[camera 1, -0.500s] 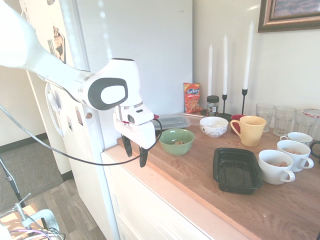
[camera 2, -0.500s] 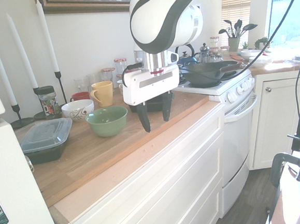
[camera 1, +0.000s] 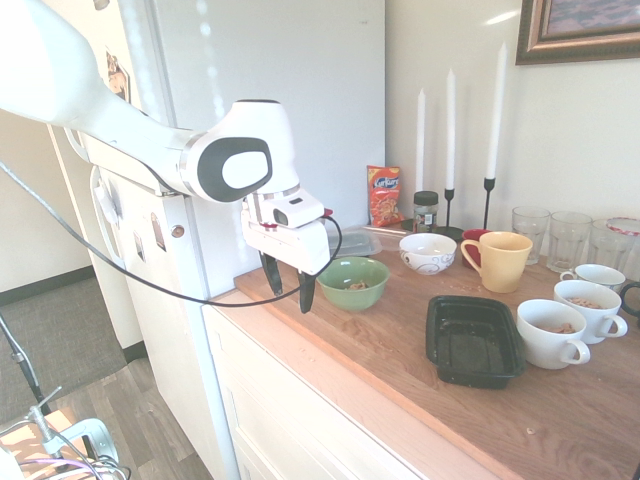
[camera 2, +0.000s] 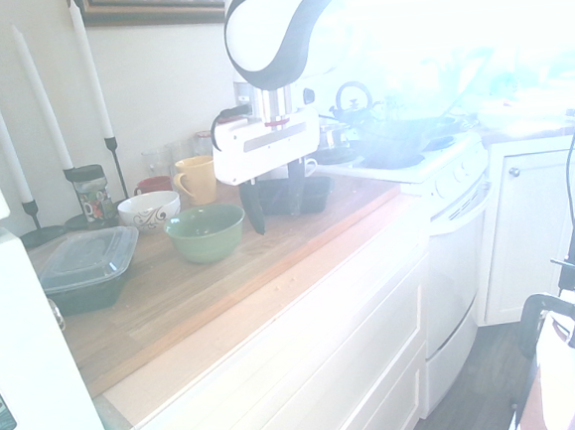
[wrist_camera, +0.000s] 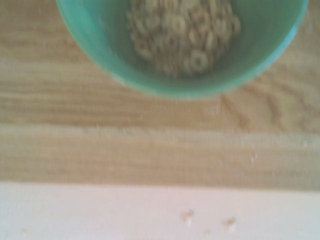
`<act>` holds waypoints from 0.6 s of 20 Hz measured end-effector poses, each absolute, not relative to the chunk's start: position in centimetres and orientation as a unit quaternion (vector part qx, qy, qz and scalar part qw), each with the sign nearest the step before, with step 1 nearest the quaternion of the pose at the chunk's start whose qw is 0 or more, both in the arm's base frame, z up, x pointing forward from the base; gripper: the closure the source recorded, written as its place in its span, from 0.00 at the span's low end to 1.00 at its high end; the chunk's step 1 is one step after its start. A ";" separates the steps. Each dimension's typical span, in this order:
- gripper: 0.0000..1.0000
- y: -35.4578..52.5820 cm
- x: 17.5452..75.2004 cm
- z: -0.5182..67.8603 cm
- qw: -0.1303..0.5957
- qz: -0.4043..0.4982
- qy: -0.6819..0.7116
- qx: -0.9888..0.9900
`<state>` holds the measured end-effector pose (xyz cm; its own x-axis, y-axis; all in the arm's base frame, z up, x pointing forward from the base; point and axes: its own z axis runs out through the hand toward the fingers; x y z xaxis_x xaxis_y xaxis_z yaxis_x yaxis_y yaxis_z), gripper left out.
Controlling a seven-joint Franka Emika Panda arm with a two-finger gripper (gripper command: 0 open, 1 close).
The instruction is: Pour the cereal into the box
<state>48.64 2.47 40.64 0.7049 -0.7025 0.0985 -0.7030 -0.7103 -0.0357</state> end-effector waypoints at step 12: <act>0.00 9.4 57.2 41.5 0.021 0.076 -0.310 0.948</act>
<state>57.22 9.45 41.54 0.7965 -0.5837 0.1577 -0.5902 -0.8073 -0.0071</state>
